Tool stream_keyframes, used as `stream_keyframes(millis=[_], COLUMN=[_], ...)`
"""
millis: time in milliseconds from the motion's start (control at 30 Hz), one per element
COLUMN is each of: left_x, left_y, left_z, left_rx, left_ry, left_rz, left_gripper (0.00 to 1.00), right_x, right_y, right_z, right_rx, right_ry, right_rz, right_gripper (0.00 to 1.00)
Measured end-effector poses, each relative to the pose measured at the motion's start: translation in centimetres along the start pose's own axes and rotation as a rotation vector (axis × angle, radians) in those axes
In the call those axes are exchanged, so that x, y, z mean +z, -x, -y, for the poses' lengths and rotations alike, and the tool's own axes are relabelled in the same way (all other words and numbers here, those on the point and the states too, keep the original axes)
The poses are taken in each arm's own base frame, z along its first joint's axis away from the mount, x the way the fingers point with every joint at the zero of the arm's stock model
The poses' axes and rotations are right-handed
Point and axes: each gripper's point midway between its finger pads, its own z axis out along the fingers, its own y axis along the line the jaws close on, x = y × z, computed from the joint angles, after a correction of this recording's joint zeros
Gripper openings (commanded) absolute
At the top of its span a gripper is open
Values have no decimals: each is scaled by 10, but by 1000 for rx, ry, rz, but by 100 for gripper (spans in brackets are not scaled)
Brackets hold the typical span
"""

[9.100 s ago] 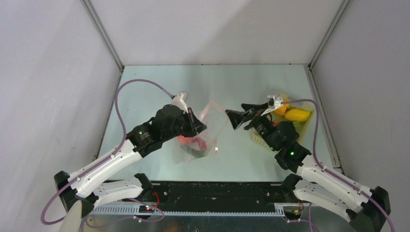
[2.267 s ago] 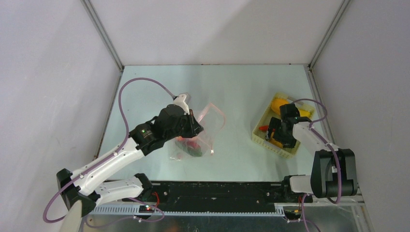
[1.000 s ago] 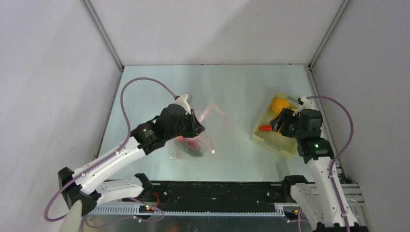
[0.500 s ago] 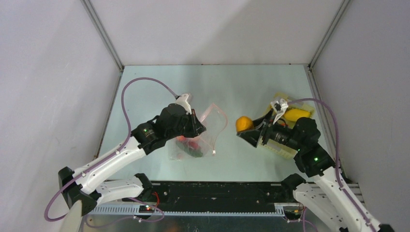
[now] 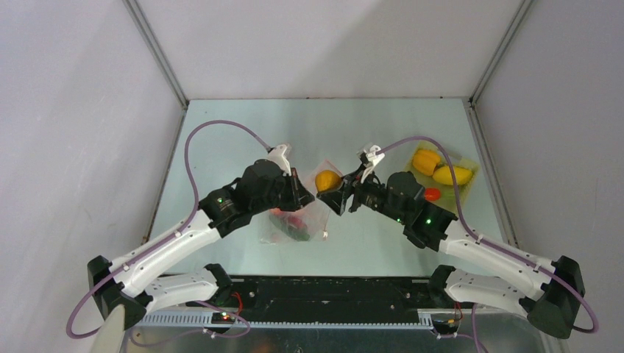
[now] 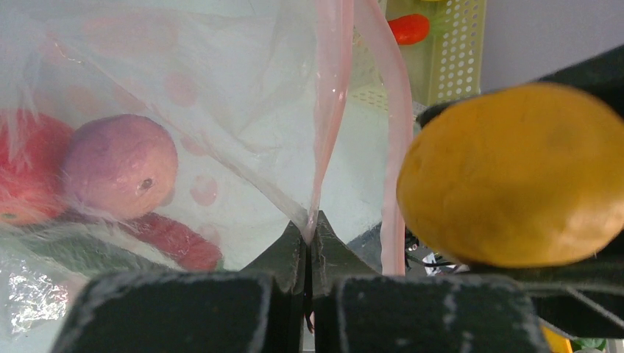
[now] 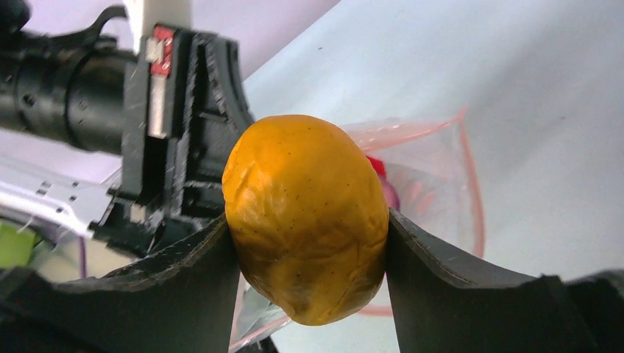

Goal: Place the food in the zip-top bag and seal the zipper
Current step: Place the fake fruit in the zipper food storage bag, then pick up the fake vegetable from the bin.

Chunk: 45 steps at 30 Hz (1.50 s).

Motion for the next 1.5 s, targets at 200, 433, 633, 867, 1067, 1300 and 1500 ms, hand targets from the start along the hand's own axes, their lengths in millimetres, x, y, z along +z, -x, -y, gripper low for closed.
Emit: stream_keyframes(millis=[200, 433, 633, 867, 1067, 1300, 1500], left_x=[-1, -5, -11, -12, -16, -17, -18], left_y=[-1, -1, 2, 3, 6, 9, 8], left_z=[0, 3, 6, 7, 8, 7, 5], left_rx=[-4, -8, -10, -25, -26, -29, -34], left_ry=[-3, -21, -35, -39, -45, -38, -33], left_rz=[0, 0, 16, 20, 33, 49, 53], left_gripper=[0, 0, 0, 0, 0, 0, 0], right_x=[9, 18, 18, 16, 12, 0, -26], right_y=[10, -7, -9, -6, 0, 6, 9], right_z=[18, 29, 28, 24, 21, 36, 70], right_rx=[-17, -25, -34, -34, -27, -2, 17], right_ry=[-110, -161, -159, -146, -142, -235, -398], right_rz=[37, -8, -16, -10, 8, 30, 28], right_gripper=[47, 54, 94, 99, 100, 100, 100])
